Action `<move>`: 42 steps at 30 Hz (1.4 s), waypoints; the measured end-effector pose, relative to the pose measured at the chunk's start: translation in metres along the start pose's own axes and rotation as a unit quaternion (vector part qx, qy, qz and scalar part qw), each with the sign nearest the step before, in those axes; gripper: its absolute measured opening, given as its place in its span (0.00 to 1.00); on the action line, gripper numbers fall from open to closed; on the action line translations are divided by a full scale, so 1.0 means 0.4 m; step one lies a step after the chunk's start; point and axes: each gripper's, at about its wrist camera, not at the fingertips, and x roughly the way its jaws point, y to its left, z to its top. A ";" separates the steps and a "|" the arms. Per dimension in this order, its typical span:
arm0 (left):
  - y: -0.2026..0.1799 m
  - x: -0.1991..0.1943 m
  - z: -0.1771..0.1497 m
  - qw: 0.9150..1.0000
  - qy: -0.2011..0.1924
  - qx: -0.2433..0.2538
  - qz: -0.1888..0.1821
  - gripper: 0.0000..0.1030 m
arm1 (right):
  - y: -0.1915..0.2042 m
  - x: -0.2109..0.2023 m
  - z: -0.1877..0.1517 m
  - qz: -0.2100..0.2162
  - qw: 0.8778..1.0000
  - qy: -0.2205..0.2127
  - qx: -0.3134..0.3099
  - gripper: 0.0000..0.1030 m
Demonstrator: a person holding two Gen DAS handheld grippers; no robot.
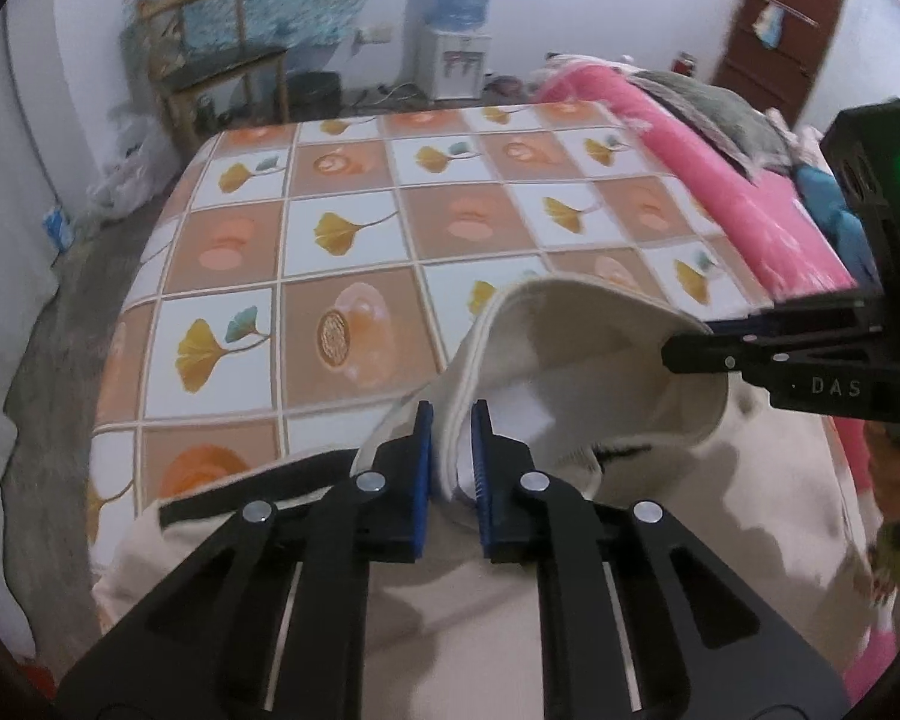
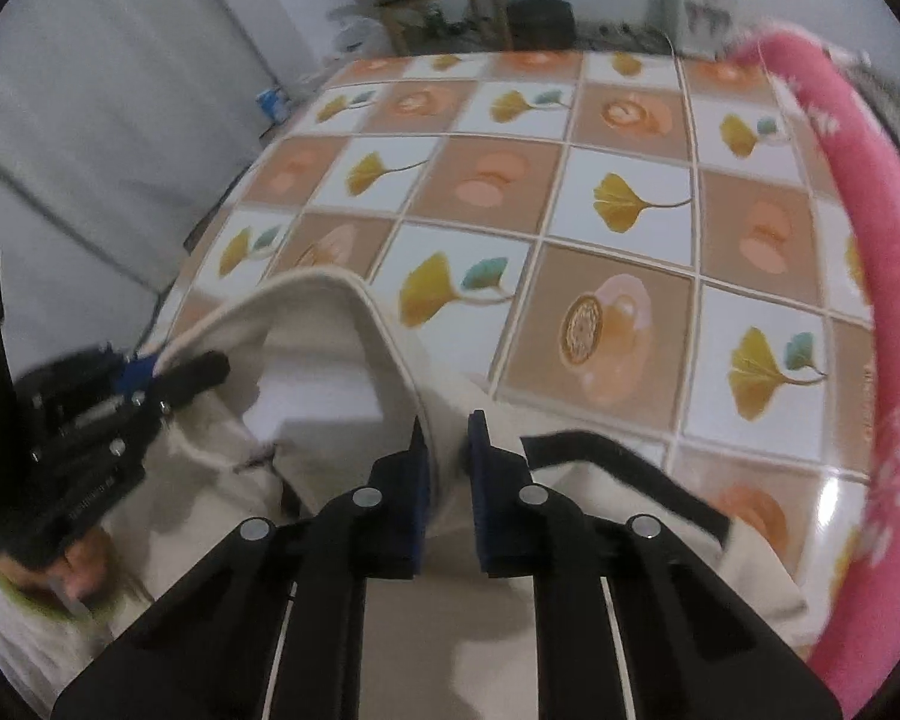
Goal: Fold large clothes
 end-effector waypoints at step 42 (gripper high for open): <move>-0.108 -0.010 -0.264 0.984 0.028 0.165 0.062 0.21 | 0.121 0.041 -0.272 0.014 0.997 -0.002 -0.075 0.22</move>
